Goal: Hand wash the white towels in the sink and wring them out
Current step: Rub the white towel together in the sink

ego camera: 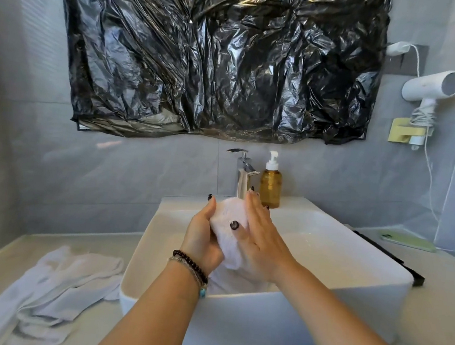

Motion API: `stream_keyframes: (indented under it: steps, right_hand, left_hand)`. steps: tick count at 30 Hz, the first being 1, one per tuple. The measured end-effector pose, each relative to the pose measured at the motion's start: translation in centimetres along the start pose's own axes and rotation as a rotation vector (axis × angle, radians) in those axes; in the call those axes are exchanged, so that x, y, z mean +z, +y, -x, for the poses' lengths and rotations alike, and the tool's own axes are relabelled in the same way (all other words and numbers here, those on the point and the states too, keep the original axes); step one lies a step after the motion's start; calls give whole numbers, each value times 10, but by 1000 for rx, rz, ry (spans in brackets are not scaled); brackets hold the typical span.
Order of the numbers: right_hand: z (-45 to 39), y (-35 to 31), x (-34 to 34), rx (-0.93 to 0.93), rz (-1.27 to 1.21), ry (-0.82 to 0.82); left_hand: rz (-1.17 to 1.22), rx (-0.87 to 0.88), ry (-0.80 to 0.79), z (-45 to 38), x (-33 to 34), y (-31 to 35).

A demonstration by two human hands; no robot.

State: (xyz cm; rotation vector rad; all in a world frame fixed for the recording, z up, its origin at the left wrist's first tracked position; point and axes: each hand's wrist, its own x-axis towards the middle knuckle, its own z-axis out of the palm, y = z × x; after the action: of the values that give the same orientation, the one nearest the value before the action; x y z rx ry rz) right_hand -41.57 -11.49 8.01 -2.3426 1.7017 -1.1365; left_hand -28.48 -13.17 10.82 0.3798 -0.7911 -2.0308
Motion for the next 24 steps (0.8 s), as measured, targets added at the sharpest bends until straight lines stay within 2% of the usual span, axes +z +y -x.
stream_keyframes:
  steps: [3, 7, 10, 13, 15, 18, 24]
  right_hand:
    - [4, -2, 2, -199, 231, -2]
    - [0, 1, 3, -236, 304, 42]
    - [-3, 2, 2, -65, 88, 106]
    - [-7, 6, -5, 263, -537, 213]
    - [-7, 10, -10, 327, -770, 253]
    - [-4, 14, -12, 290, -751, 260]
    - [-3, 16, -13, 342, -545, -21]
  left_hand:
    - [73, -33, -49, -10, -1, 1]
    - [88, -39, -61, -16, -3, -2]
    - [-36, -37, -33, -13, -4, -4]
    - [-239, 16, -15, -10, -7, -6]
    - [-295, 92, 18, -10, -11, -6]
    - [-325, 175, 102, -11, -11, -6]
    - [-416, 235, 268, -13, -4, -8]
